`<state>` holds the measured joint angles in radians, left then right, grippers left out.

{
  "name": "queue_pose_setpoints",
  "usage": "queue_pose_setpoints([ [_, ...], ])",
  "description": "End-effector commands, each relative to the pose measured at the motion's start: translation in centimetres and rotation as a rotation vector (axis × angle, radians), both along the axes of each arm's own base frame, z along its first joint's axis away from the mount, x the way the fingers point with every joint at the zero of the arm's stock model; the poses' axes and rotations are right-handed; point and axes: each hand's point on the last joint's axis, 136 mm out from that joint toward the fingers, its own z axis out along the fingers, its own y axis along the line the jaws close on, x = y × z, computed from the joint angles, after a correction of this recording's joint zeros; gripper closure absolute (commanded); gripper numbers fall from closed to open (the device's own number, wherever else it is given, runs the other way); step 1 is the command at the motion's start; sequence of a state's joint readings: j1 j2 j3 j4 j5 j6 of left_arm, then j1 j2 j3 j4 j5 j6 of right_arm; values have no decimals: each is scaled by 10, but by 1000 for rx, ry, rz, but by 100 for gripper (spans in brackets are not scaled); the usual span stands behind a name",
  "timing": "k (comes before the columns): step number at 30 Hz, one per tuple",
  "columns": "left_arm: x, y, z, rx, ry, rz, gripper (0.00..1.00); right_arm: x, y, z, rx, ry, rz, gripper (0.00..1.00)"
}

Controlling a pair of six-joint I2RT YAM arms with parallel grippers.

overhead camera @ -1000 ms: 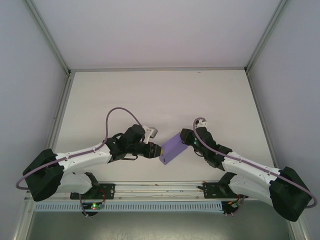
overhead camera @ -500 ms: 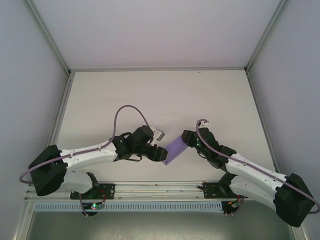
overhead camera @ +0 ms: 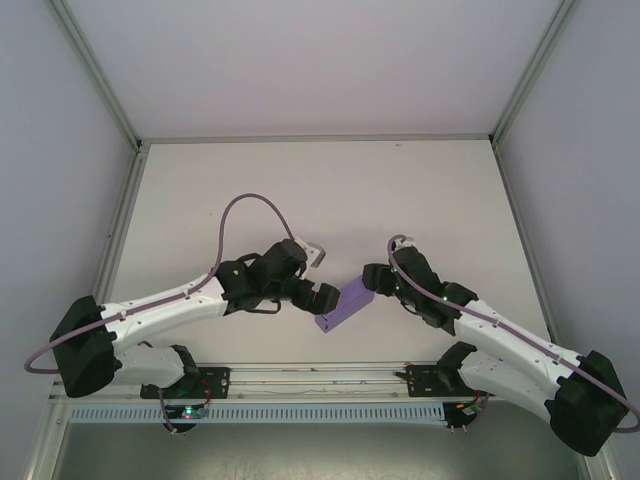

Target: Assemble paper box

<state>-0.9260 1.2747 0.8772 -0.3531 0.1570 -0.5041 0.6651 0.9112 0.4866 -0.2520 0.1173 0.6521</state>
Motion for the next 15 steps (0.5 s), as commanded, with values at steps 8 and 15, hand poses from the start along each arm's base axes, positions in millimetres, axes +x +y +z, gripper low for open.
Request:
queue_pose_setpoints([
  [8,62,69,9,95,-24,322,0,26,-1,76,-184,-324,260,2],
  [15,82,121,-11,148,31,494,0,-47,68,84,-213,-530,1134,1],
])
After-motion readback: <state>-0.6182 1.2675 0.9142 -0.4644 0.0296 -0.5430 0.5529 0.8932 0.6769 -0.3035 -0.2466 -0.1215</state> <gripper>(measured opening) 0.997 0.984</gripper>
